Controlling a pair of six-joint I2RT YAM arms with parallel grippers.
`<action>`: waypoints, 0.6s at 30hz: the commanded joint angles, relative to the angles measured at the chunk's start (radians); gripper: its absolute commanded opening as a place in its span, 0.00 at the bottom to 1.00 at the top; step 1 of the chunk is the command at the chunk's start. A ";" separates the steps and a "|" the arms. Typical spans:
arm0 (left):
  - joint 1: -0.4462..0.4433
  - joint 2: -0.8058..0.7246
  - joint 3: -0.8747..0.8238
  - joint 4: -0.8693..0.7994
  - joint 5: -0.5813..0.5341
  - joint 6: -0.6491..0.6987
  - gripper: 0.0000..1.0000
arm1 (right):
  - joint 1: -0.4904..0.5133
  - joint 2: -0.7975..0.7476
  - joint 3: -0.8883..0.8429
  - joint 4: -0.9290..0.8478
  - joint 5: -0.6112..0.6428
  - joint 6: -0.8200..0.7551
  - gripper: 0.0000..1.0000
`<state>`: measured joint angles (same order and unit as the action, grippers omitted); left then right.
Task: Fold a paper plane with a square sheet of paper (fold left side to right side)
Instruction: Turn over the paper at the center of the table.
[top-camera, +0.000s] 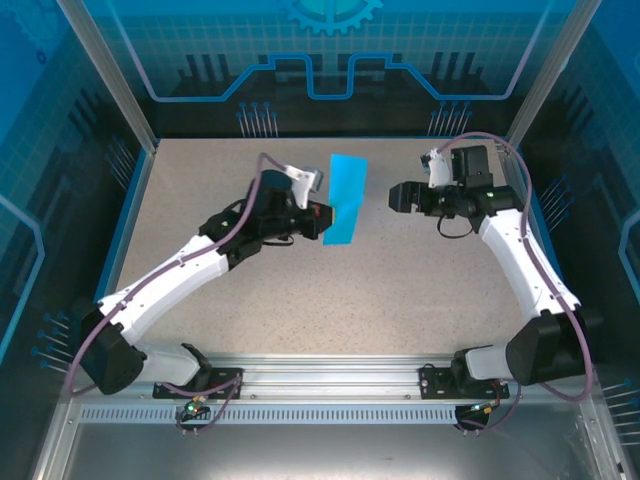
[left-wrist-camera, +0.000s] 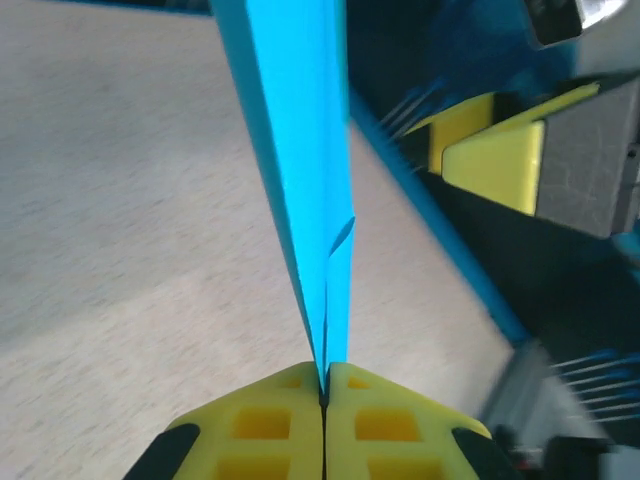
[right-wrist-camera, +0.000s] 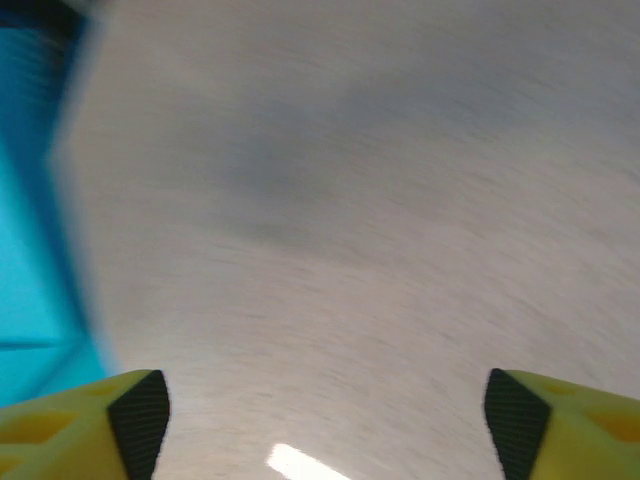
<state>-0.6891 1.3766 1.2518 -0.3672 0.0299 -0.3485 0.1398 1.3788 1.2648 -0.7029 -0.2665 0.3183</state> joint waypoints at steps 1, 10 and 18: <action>-0.085 0.112 0.104 -0.401 -0.466 0.051 0.03 | -0.017 0.044 -0.082 -0.189 0.374 0.063 0.93; -0.177 0.465 0.341 -0.814 -0.709 -0.278 0.00 | -0.086 -0.012 -0.240 -0.100 0.374 0.145 0.99; -0.207 0.789 0.586 -0.891 -0.585 -0.328 0.08 | -0.096 -0.028 -0.261 -0.106 0.386 0.133 0.99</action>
<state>-0.8902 2.1052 1.7714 -1.1748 -0.6041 -0.6300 0.0643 1.3735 1.0260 -0.8001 0.1055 0.4446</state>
